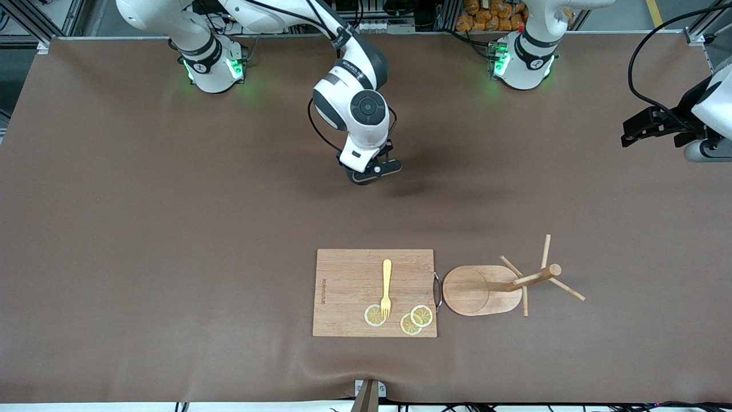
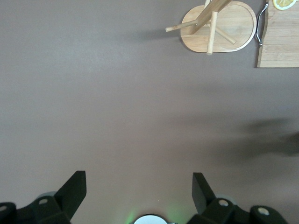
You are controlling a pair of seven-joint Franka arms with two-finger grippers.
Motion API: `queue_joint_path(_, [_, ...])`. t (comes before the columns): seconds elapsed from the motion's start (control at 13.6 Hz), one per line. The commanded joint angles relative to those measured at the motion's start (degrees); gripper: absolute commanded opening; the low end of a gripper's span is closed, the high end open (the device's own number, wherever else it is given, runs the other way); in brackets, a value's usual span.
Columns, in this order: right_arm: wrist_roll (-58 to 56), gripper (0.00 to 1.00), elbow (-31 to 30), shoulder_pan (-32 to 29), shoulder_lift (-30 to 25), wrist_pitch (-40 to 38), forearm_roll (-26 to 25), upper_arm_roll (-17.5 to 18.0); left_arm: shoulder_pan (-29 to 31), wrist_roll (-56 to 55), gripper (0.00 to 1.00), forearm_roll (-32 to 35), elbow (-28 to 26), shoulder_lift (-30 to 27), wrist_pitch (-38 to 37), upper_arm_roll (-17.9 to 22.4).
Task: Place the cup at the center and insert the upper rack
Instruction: 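Carry the held mug with the right gripper toward the table center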
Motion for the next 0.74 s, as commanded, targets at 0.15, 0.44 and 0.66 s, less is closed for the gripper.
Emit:
queue_joint_path(0.15, [7.3, 0.0, 3.8, 0.8, 2.4, -0.8, 1.6, -0.3, 0.2, 0.5, 1.0, -0.3, 0.4, -0.2, -0.3, -0.1])
queue_joint_path(0.44, [12.1, 0.0, 5.0, 1.3, 3.1, -0.8, 3.5, -0.1, 0.2, 0.5, 1.0, -0.3, 0.4, -0.6, -0.4, -0.2])
queue_joint_path(0.66, [12.3, 0.0, 5.1, 1.5, 3.2, -0.8, 3.8, -0.1, -0.6, -0.4, 1.0, -0.5, 0.7, -0.5, -0.3, -0.3])
